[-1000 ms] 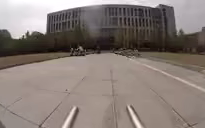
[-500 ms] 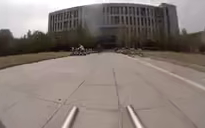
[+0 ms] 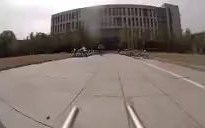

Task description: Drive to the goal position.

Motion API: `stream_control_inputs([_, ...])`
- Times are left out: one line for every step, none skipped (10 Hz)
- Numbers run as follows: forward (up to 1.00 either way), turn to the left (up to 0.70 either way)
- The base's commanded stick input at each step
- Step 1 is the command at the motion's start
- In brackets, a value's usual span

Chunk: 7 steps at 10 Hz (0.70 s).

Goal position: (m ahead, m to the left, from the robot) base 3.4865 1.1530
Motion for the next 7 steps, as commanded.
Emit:
stream_control_inputs([0.00,0.00])
stream_control_inputs([0.00,0.00])
stream_control_inputs([0.00,0.00])
stream_control_inputs([0.00,0.00])
stream_control_inputs([0.00,0.00])
stream_control_inputs([0.00,0.00])
stream_control_inputs([0.00,0.00])
